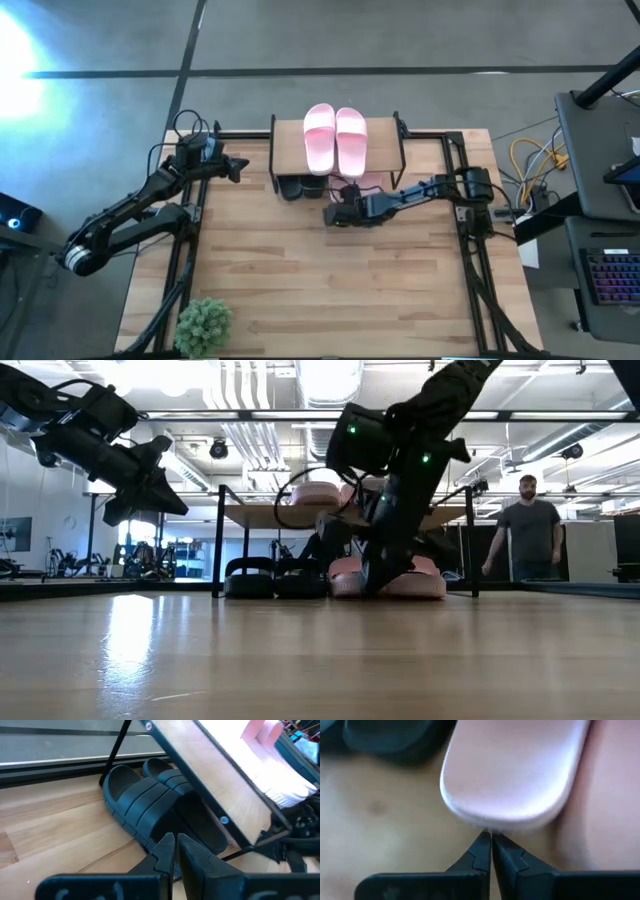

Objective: Pick and place slides into the shelf
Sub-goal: Adjust the sandals under the shelf

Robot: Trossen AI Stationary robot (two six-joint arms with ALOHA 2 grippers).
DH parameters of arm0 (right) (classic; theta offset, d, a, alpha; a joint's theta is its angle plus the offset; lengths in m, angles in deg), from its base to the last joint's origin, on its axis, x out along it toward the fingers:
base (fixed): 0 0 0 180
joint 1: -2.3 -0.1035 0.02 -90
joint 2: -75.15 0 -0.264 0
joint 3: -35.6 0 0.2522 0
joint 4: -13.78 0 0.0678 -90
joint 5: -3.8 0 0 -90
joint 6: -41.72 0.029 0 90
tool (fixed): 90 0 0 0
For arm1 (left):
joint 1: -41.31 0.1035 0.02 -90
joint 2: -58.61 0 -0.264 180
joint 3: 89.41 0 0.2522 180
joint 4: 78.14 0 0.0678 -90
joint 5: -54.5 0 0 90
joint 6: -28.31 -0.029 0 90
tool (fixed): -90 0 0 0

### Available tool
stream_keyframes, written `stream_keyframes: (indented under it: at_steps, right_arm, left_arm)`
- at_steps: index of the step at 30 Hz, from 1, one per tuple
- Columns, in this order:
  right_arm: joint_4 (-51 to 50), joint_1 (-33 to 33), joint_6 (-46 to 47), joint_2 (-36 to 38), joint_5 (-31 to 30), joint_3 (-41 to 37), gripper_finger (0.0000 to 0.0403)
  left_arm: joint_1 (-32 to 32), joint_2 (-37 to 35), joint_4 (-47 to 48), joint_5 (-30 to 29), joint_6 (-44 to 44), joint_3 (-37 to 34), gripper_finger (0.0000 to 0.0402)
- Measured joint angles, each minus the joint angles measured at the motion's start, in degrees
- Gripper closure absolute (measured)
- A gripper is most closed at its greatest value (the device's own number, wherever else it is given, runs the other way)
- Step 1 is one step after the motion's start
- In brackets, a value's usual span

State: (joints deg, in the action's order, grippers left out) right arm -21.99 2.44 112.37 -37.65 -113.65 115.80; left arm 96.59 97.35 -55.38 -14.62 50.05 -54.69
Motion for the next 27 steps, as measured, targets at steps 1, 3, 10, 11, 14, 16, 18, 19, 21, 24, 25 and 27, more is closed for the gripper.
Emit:
stream_keyframes:
  at_steps: [1,3,10,11,14,16,18,19,21,24,25,27]
  right_arm:
    - [-0.2,0.5,-0.2,0.0,-1.7,0.0,0.0394]
    - [-0.5,1.5,-1.0,-0.2,-2.4,0.1,0.0394]
    - [-0.5,1.0,-2.8,-0.1,3.4,0.2,0.0394]
    - [-0.5,0.3,-2.8,0.1,4.4,0.2,0.0394]
    - [-0.6,-2.9,-1.4,1.6,7.4,0.1,0.0394]
    - [-2.8,-5.3,1.9,3.3,7.6,-0.2,0.0394]
    - [-6.9,-7.4,6.2,4.7,5.8,-0.7,0.0394]
    - [-9.1,-8.2,8.4,5.1,4.5,-1.0,0.0394]
    - [-12.5,-9.5,12.1,5.6,2.9,-2.1,0.0394]
    - [-11.3,-10.2,15.0,6.3,2.9,-4.5,0.0394]
    - [-10.5,-10.1,15.3,6.3,3.1,-5.3,0.0394]
    - [-8.6,-9.2,15.3,6.3,3.3,-6.5,0.0394]
  left_arm:
    - [0.0,0.0,0.1,0.0,0.0,0.0,0.0394]
    - [0.0,0.1,0.0,0.0,0.0,-0.1,0.0394]
    - [0.0,0.2,0.1,0.0,0.1,-0.1,0.0394]
    - [0.0,0.2,0.1,0.0,0.1,-0.1,0.0394]
    - [0.0,0.2,0.1,0.0,0.1,-0.1,0.0394]
    - [0.0,0.2,0.1,0.0,0.1,-0.1,0.0394]
    - [0.0,0.2,0.1,0.0,0.1,-0.1,0.0394]
    - [0.0,0.2,0.1,0.0,0.1,-0.1,0.0394]
    - [0.0,0.2,0.0,-0.1,0.0,-0.1,0.0394]
    - [0.0,0.2,0.0,0.0,-0.1,-0.4,0.0394]
    - [0.0,0.2,0.0,-0.1,-0.1,-0.5,0.0394]
    - [0.0,0.2,-0.2,0.0,-0.1,-0.6,0.0394]
